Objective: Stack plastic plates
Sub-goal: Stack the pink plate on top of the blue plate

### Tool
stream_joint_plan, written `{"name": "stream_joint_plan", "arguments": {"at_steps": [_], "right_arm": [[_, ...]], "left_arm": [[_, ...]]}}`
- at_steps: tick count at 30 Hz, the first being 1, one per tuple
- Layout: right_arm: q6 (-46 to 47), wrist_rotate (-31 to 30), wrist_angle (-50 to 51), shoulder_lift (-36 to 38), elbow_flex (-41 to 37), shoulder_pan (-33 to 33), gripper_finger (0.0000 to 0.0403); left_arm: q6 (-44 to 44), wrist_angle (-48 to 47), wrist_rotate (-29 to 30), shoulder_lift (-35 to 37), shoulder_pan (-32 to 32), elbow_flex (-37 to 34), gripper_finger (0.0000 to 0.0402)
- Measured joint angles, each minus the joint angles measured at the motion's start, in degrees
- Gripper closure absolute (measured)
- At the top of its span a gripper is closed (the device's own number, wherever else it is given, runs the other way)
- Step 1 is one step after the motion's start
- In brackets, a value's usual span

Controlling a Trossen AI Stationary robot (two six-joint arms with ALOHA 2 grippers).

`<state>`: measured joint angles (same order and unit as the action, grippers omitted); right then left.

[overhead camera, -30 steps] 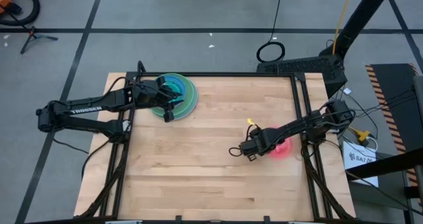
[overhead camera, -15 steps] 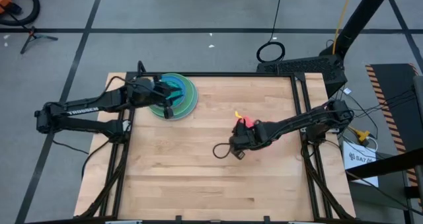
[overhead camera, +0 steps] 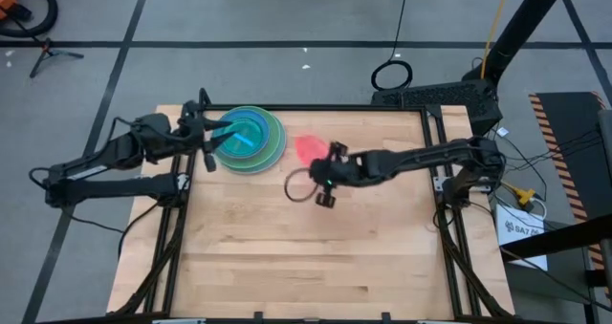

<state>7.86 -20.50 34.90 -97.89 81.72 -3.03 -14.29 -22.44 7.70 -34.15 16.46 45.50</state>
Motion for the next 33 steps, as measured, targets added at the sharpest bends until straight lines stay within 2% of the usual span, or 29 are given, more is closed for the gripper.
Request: {"name": "stream_joint_plan", "arguments": {"at_steps": [4,18,22,26,33], "right_arm": [[-7.48,1.18,-1.25,-4.76,4.82,2.86,0.0402],[-43.06,1.1,1.66,-29.02,34.47,6.79,0.0402],[-53.92,1.08,1.57,-33.04,37.99,7.4,0.0402],[-62.98,1.11,-1.64,-34.67,38.11,8.21,0.0403],[-67.28,3.12,-8.02,-35.95,38.14,10.63,0.0403]], "left_arm": [[0.13,-1.24,-0.13,1.29,-0.12,0.0,0.0277],[0.19,-2.67,-0.2,1.44,-0.47,0.0,0.0277],[0.29,-2.97,-0.2,1.44,-0.47,0.0,0.0277],[0.38,-3.08,-0.2,1.44,-0.47,0.0,0.0277],[0.38,-3.08,-0.2,1.44,-0.47,0.0,0.0277]]}}
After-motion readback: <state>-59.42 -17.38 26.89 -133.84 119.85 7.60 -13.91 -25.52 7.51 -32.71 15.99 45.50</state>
